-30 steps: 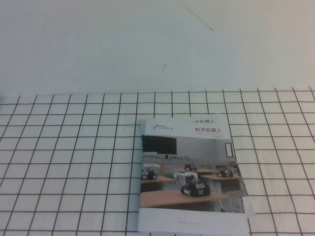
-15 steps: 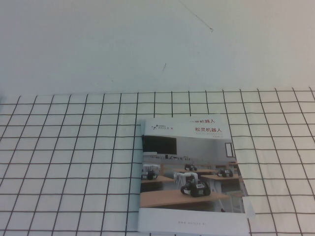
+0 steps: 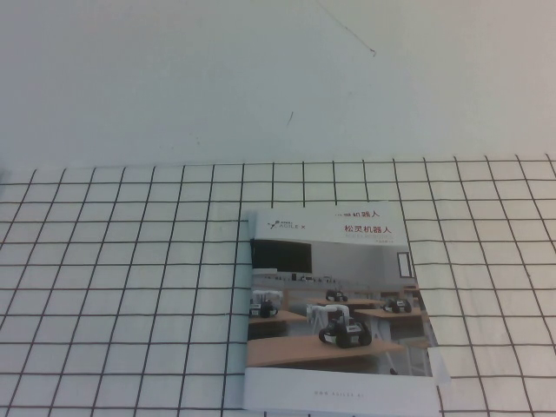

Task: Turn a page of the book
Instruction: Open the closed book

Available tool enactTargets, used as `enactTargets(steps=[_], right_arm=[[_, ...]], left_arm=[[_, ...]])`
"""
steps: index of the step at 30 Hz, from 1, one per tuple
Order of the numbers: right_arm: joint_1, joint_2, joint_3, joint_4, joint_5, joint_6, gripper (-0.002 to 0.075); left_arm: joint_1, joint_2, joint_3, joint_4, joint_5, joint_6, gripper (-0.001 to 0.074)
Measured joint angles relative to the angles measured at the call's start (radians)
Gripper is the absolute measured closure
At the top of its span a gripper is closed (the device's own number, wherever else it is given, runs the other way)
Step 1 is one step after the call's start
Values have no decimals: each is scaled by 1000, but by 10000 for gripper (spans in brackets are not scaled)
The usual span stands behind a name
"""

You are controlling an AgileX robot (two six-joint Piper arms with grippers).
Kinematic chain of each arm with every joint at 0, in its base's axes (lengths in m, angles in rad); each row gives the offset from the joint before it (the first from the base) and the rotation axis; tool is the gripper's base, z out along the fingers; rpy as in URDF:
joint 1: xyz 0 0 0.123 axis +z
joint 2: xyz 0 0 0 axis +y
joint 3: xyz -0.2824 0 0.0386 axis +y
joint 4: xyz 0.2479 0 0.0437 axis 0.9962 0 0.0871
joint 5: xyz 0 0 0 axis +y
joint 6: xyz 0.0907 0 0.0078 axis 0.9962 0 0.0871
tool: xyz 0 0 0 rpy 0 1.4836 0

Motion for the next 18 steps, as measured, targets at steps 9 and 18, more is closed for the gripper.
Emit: enactTargets(steps=[9,18], right_arm=[[0,161,0,20,90,-84,728],[0,337,0,172,96,-263,728]], left_arm=[[0,178,19,-104,90,114,738],[0,495,19,-480,204,505,738]])
